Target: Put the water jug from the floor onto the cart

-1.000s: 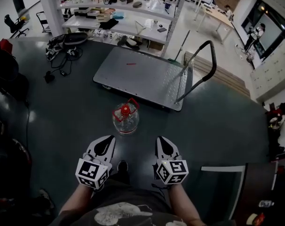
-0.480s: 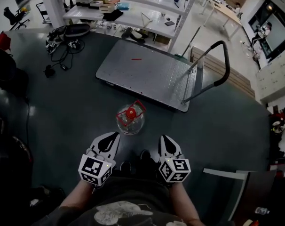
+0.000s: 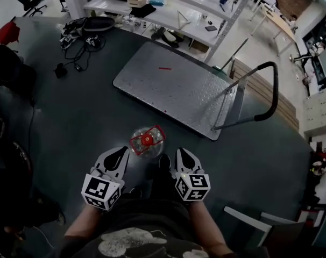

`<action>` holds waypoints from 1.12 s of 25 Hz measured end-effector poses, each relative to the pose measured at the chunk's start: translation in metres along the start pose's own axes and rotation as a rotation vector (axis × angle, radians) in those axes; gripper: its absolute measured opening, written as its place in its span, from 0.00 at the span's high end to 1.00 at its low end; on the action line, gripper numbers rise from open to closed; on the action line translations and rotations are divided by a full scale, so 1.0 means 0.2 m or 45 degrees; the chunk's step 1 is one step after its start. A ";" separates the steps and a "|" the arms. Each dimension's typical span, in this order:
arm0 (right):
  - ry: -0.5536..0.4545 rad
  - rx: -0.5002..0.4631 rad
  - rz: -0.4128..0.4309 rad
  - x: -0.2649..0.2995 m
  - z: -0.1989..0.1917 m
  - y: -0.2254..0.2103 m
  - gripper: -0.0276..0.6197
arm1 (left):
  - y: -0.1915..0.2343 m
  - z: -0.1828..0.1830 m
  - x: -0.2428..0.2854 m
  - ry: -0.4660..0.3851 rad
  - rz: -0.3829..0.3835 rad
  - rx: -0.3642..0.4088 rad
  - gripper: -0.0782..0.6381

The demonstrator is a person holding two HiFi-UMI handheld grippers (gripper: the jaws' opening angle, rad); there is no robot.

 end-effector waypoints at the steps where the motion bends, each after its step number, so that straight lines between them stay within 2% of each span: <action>1: 0.025 -0.011 0.009 0.06 0.02 -0.04 0.97 | 0.01 0.01 0.05 0.010 0.013 -0.008 0.88; 6: 0.191 -0.093 0.020 0.37 0.06 -0.22 0.97 | 0.07 0.01 0.34 0.098 0.083 -0.032 0.88; 9: 0.307 -0.166 0.072 0.56 0.02 -0.32 0.97 | 0.11 -0.02 0.51 0.130 0.140 -0.066 0.88; 12: 0.421 -0.188 0.135 0.72 -0.06 -0.43 0.95 | 0.11 -0.08 0.68 0.169 0.158 -0.081 0.88; 15: 0.504 -0.193 0.167 0.84 -0.17 -0.50 0.95 | 0.12 -0.18 0.80 0.221 0.188 -0.110 0.88; 18: 0.564 -0.197 0.196 0.95 -0.30 -0.51 0.90 | 0.16 -0.29 0.85 0.264 0.224 -0.151 0.88; 28: 0.723 -0.206 0.255 1.24 -0.71 -0.61 0.83 | 0.16 -0.67 1.03 0.326 0.321 -0.244 0.88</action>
Point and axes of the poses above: the fingertips, and each gripper's own axes: x forward along the fingers, y to its left, z out of its top, the point moved 5 cm from there along -x, backward along the fingers, and after that the axes turned 7 degrees about x, right-handed, at the moved point
